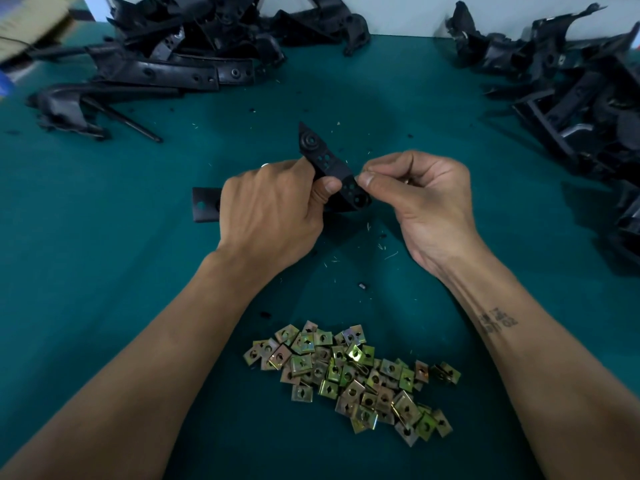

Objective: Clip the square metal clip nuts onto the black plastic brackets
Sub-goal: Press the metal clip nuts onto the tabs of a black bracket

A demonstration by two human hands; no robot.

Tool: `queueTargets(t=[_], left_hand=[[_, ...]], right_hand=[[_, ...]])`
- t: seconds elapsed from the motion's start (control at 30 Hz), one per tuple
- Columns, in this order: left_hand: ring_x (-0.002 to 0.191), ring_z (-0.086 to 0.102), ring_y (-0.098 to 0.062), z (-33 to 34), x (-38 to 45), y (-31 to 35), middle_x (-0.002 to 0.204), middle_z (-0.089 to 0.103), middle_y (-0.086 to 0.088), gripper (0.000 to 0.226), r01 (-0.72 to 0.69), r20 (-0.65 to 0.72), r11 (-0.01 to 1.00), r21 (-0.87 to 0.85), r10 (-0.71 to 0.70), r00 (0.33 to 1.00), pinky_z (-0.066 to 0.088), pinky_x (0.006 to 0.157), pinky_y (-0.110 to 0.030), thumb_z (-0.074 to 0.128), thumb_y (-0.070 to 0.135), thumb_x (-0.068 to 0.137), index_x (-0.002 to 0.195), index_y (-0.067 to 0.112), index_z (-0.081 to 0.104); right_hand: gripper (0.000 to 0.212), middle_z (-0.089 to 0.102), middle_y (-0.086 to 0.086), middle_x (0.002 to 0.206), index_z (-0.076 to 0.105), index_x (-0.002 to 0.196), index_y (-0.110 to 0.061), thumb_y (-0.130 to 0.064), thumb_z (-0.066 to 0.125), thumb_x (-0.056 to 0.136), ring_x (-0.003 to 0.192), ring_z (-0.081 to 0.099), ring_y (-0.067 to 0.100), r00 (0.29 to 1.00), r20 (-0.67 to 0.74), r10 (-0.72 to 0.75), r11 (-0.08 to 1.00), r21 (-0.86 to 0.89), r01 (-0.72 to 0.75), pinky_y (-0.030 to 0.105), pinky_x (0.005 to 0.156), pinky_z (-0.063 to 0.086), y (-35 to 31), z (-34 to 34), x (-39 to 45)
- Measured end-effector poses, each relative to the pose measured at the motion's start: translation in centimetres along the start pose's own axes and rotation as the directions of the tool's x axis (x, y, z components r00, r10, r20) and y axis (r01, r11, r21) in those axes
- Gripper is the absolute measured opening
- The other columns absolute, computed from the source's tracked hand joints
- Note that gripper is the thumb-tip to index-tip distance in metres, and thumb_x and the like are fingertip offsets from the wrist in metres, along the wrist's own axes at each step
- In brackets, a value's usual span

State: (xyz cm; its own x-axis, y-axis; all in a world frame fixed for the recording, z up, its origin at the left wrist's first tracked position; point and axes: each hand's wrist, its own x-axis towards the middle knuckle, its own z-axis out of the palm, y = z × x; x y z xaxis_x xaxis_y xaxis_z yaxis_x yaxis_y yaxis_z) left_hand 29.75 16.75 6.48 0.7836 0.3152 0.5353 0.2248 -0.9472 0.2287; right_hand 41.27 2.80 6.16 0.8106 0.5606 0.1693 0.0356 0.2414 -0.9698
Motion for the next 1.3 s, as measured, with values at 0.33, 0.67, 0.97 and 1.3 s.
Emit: queueTargets(t=[0.33, 0.67, 0.97, 1.3], left_hand=[[0.058, 0.056, -0.039, -0.01, -0.04, -0.02, 0.067, 0.061, -0.006, 0.039, 0.011, -0.014, 1.000, -0.018, -0.011, 1.000, 0.019, 0.055, -0.031, 0.036, 0.048, 0.102, 0.075, 0.021, 0.035], [0.063, 0.058, -0.039, -0.04, 0.00, -0.06, 0.073, 0.063, -0.006, 0.052, 0.000, -0.005, 1.000, 0.003, 0.000, 1.000, 0.022, 0.056, -0.034, 0.026, 0.057, 0.100, 0.078, 0.016, 0.048], [0.066, 0.057, -0.041, -0.08, 0.07, -0.05, 0.074, 0.063, -0.009, 0.043, 0.034, -0.001, 0.999, -0.028, -0.034, 0.999, 0.024, 0.057, -0.035, 0.030, 0.055, 0.100, 0.077, 0.020, 0.038], [0.060, 0.054, -0.040, -0.30, -0.11, -0.11, 0.066, 0.055, -0.005, 0.041, -0.001, -0.028, 1.000, -0.010, 0.001, 1.000, 0.021, 0.055, -0.034, 0.040, 0.045, 0.103, 0.074, 0.016, 0.036]], right_hand=[[0.022, 0.073, 0.006, 0.082, 0.075, 0.063, -0.017, 0.002, 0.079, 0.073, 0.085, 0.066, 0.021, 1.000, 0.021, 0.007, 1.000, 0.018, -0.007, 0.034, 0.086, 0.053, -0.14, 0.18, -0.36], [0.024, 0.072, 0.009, 0.075, 0.069, 0.066, -0.011, 0.009, 0.074, 0.078, 0.073, 0.062, 0.018, 0.996, 0.016, 0.091, 0.990, 0.108, -0.092, 0.027, 0.072, 0.051, -0.48, 0.43, -0.43], [0.027, 0.073, 0.000, 0.077, 0.072, 0.067, -0.020, 0.002, 0.077, 0.081, 0.077, 0.063, 0.016, 0.999, -0.046, -0.023, 0.997, -0.072, 0.020, 0.031, 0.078, 0.053, 0.12, 0.83, -0.54], [0.022, 0.071, 0.009, 0.083, 0.071, 0.069, -0.014, 0.006, 0.075, 0.078, 0.082, 0.064, 0.021, 0.996, 0.086, -0.032, 0.999, -0.017, 0.034, 0.035, 0.082, 0.051, -0.11, 0.18, -0.43]])
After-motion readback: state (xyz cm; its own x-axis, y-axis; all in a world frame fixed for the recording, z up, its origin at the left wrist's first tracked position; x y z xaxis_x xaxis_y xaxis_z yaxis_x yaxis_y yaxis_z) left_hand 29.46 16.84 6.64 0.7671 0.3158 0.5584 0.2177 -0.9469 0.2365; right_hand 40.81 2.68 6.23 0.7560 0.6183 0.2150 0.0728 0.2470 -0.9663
